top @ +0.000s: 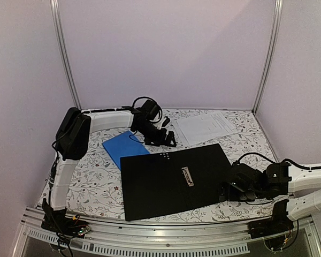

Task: Put the files into the folder
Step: Rotate the folder at the center of the board.

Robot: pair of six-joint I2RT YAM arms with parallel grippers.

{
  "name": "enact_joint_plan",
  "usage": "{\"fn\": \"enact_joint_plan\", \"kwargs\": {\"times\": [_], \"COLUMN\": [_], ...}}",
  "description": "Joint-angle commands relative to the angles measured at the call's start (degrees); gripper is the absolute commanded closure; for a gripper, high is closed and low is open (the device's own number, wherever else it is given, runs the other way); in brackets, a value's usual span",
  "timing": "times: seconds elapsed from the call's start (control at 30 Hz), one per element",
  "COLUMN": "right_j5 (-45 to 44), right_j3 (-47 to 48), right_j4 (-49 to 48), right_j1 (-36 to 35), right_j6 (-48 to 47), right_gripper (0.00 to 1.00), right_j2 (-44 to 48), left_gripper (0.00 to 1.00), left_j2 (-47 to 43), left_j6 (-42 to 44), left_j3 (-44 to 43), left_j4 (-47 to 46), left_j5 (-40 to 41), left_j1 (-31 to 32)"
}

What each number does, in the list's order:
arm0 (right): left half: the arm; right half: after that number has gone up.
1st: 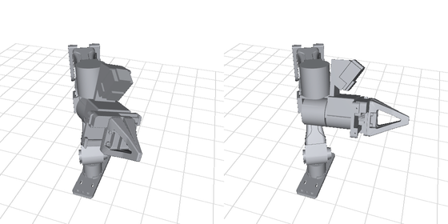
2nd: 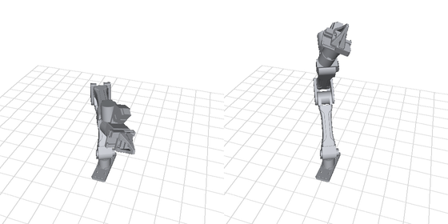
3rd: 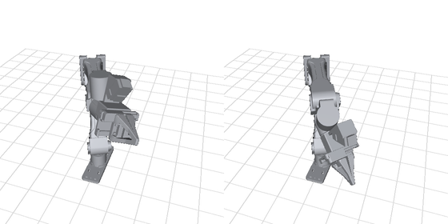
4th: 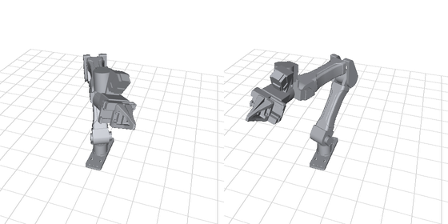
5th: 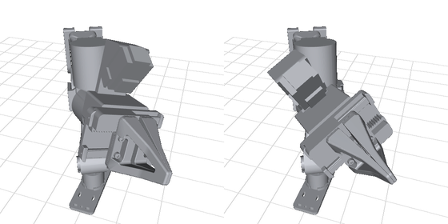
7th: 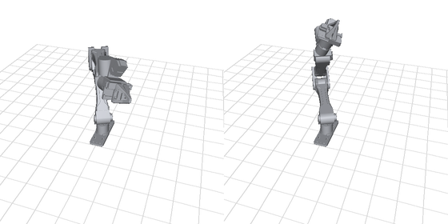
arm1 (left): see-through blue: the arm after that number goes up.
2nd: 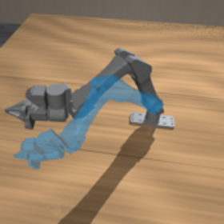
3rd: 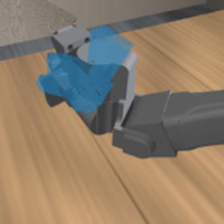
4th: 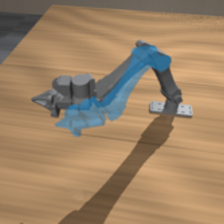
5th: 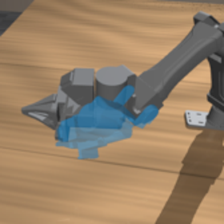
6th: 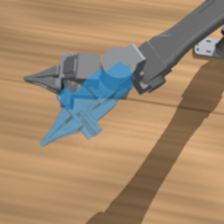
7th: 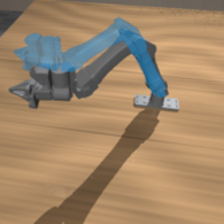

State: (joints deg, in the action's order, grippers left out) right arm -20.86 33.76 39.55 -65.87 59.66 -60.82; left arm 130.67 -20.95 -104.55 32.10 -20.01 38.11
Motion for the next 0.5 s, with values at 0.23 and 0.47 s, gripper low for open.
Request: {"fn": "enact_joint_plan", "kwargs": {"times": [0.23,0.47], "right_j5": [11.09,15.25], "right_j3": [-12.96,-14.33], "right_j4": [-10.19,-15.82], "right_j1": [6.3,12.51], "right_j6": [16.86,14.3], "right_gripper": [0.01,0.01], "right_j2": [7.43,2.92], "left_gripper": [0.08,0.18], "left_j2": [5.22,0.61], "left_j6": [3.01,1.32], "left_j3": [-2.17,7.41], "left_j4": [6.6,3.56], "left_j5": [-5.75,-8.18], "left_j1": [0.56,1.58]}}
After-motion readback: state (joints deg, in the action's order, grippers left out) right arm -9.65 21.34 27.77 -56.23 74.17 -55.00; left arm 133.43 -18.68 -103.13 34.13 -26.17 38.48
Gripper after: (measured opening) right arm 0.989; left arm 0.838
